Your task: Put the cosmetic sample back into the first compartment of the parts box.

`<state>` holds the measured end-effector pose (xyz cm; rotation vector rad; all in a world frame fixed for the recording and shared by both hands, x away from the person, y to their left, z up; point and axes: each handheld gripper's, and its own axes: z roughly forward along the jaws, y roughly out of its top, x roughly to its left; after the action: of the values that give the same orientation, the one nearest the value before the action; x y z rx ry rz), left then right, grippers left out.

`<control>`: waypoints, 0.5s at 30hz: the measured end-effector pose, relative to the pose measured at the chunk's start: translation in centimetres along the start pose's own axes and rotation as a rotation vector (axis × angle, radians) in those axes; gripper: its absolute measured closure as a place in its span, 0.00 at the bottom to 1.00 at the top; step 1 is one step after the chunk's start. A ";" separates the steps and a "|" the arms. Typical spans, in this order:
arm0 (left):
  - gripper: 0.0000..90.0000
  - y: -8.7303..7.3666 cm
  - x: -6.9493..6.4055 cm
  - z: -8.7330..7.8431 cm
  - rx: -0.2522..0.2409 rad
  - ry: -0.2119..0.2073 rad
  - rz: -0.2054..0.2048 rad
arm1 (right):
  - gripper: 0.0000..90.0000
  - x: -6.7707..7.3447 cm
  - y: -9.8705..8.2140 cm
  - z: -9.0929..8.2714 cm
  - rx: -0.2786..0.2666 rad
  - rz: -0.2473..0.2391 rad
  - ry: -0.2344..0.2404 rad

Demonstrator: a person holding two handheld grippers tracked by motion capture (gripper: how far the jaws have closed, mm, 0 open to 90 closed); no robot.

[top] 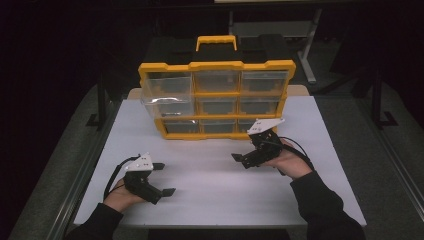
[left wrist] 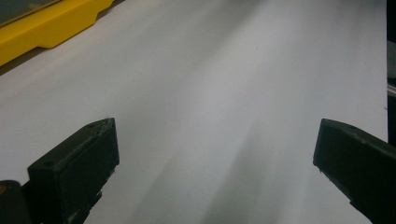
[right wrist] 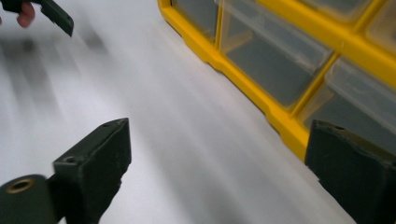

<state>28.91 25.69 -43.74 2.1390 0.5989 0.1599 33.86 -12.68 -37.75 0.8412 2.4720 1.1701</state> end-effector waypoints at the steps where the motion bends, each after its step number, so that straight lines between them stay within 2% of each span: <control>1: 0.00 0.0 0.0 0.0 0.000 0.000 -0.001 | 0.02 0.0 -0.4 0.1 -0.001 0.003 -0.006; 12: 0.00 0.0 0.0 -0.2 -0.005 0.000 -0.003 | 0.00 0.2 -4.5 -0.3 -0.022 0.081 -0.078; 15: 0.00 0.0 0.0 -0.1 -0.006 0.001 -0.001 | 0.00 0.2 -5.6 -0.7 -0.033 0.098 -0.084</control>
<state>28.84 25.80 -43.67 2.1329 0.5990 0.1616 31.26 -15.79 -41.67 0.9918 2.3620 1.1793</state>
